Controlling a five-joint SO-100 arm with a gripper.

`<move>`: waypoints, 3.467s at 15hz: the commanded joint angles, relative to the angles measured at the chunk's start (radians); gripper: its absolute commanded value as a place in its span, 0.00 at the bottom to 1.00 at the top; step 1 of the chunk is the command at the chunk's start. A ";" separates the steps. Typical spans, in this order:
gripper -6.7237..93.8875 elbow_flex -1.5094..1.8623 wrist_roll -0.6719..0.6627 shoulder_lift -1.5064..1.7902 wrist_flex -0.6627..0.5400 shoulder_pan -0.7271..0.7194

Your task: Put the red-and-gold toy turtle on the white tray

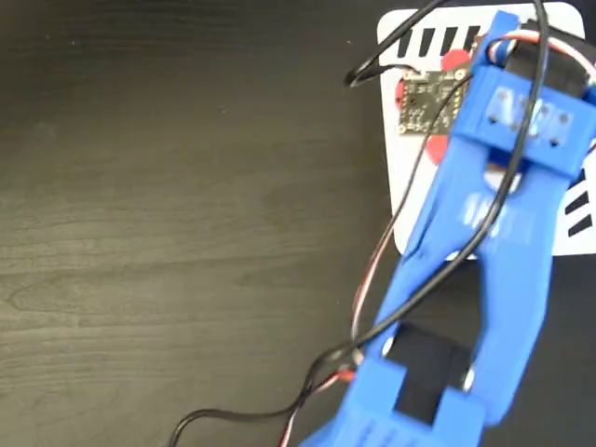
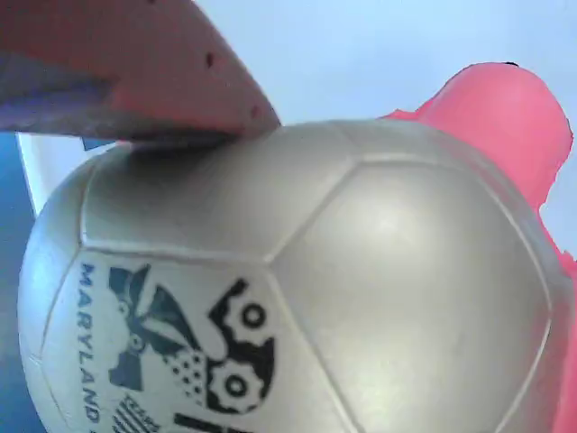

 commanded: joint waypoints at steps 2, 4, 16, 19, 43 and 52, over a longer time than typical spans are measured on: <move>0.06 -0.077 0.002 -0.028 -0.064 -0.012; 0.06 -0.075 0.000 -0.034 -0.074 -0.006; 0.69 -0.057 -0.064 -0.038 0.012 0.035; 0.69 -0.048 -0.063 -0.037 0.014 0.034; 0.07 1.123 0.531 1.348 -0.649 -0.609; 0.06 1.746 0.443 2.028 -0.387 -0.614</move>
